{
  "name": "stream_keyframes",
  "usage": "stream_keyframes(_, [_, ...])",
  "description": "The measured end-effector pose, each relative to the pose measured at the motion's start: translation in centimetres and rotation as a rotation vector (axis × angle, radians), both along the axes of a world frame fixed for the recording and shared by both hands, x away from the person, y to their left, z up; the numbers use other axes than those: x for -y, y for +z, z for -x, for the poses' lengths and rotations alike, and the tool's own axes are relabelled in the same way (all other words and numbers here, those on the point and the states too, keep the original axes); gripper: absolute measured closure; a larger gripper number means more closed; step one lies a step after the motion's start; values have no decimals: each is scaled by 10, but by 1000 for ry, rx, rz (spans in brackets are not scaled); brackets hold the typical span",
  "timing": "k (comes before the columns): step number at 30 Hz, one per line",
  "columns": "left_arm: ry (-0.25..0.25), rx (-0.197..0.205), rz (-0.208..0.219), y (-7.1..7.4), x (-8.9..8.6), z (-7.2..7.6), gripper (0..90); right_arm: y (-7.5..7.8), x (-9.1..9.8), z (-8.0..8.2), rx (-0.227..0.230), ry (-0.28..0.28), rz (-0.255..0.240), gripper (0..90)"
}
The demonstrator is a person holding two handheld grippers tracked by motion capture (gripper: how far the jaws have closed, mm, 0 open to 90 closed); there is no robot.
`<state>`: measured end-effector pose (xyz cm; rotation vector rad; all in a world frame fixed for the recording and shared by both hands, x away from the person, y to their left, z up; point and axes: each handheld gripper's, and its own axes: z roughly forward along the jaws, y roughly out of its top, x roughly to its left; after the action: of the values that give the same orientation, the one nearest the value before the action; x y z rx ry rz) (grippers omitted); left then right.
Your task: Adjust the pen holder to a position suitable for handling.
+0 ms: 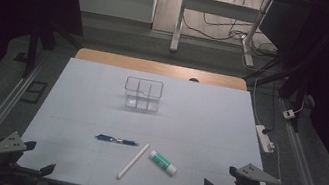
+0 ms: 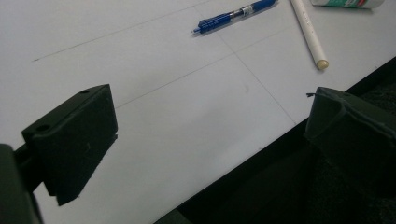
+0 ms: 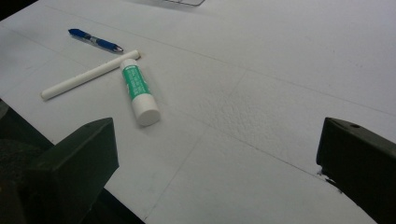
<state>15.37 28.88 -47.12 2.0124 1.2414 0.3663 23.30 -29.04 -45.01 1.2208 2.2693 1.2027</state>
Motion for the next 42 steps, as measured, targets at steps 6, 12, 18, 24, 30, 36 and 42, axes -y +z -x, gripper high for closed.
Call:
stream_keyframes(6, [0,-15,-14,0,3,-4,29,-1,3,-2,-23,-1,-15,0])
stream_keyframes(12, [3,-21,-16,-1,2,-4,28,-1,4,-2,-31,-3,-30,0])
stream_keyframes(18, [14,-35,-3,-2,-1,-5,43,-1,1,-3,-39,7,-17,0])
stream_keyframes(24, [6,-39,-22,-2,1,-5,53,-1,2,-3,-44,8,-20,0])
stream_keyframes(30, [-9,-34,-26,-2,3,-5,52,-2,0,-4,-49,19,-7,0])
stream_keyframes(36, [1,-33,-12,-2,0,-3,46,-1,-4,-4,-43,29,18,0])
stream_keyframes(42, [6,-34,-13,-2,0,-3,43,0,-9,-3,-32,46,53,0])
